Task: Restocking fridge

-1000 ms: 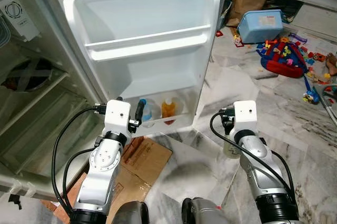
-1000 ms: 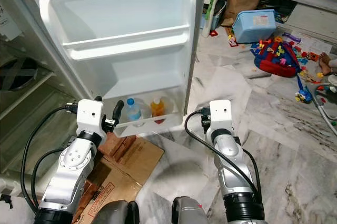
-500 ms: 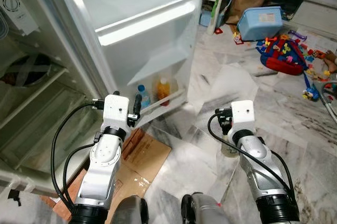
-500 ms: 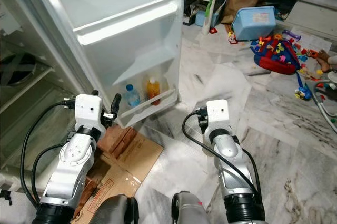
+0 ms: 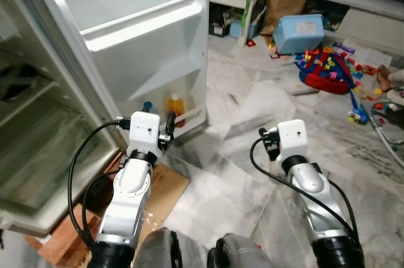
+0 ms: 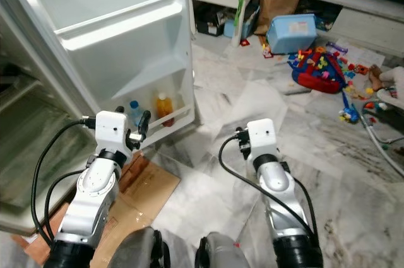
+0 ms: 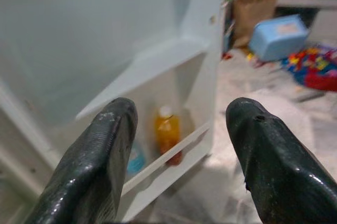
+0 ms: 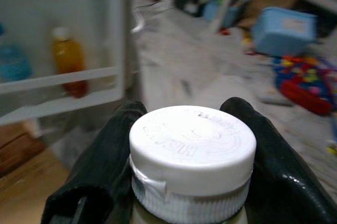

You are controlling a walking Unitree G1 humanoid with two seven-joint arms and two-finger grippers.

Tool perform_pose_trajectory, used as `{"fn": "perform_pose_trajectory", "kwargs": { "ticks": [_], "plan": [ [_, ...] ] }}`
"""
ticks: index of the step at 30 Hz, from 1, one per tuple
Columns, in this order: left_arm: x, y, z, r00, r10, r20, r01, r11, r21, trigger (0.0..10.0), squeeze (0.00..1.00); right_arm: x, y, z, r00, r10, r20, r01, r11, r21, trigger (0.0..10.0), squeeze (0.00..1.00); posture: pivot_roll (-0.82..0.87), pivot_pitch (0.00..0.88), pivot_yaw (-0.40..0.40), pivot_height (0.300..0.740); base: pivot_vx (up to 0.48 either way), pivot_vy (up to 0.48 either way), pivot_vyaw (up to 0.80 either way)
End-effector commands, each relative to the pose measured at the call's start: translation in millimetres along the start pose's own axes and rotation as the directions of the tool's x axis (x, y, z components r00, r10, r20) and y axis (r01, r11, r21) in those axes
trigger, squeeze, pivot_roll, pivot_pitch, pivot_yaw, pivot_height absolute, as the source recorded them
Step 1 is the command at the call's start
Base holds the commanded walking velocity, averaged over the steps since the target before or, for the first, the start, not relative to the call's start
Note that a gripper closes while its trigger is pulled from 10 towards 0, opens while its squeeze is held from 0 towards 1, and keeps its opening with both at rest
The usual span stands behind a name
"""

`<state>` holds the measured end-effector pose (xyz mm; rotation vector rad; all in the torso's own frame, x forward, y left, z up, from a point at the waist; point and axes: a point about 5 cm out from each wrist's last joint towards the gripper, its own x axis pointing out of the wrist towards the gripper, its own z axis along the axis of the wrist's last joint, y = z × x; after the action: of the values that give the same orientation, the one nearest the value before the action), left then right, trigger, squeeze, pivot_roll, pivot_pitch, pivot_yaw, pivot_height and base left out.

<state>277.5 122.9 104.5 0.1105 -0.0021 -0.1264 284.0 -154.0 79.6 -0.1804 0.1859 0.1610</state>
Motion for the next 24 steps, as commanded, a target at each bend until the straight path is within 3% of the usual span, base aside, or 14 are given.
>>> {"fn": "perform_pose_trajectory", "kwargs": {
  "ticks": [1, 7, 15, 24],
  "plan": [
    [1.1, 1.7, 3, 1.0, 0.018, 0.01, -0.018, 1.0, 0.012, 10.0, 0.0, -1.2, -3.4, 13, 0.997, 0.006, 0.073, -0.006, 1.0, -0.005, 10.0, 0.0, -0.02, 0.138, 0.002, 0.692, 0.0, 0.0, 0.0],
    [0.1, 0.0, 2, 1.0, 0.018, 0.009, -0.018, 1.0, 0.005, 10.0, 0.0, -0.7, -2.5, 17, 0.995, 0.015, 0.094, -0.015, 1.0, -0.005, 10.0, 0.0, -0.02, 0.138, 0.001, 0.732, 0.0, 0.0, 0.0],
    [0.8, 2.8, 3, 0.999, 0.037, 0.017, -0.038, 0.999, 0.039, 10.0, 0.0, -1.5, 2.0, 20, 0.992, 0.049, 0.116, -0.048, 0.999, -0.016, 10.0, 0.0, -0.02, 0.14, -0.004, 0.74, 0.0, 0.0, 0.0],
    [2.3, 1.2, 4, 0.999, 0.042, 0.021, -0.043, 0.997, 0.059, 10.0, 0.0, -2.0, 7.3, 26, 0.984, 0.086, 0.154, -0.087, 0.996, -0.003, 10.0, 0.0, -0.02, 0.131, -0.006, 0.74, 0.281, -0.35, 0.0]
  ]
}}
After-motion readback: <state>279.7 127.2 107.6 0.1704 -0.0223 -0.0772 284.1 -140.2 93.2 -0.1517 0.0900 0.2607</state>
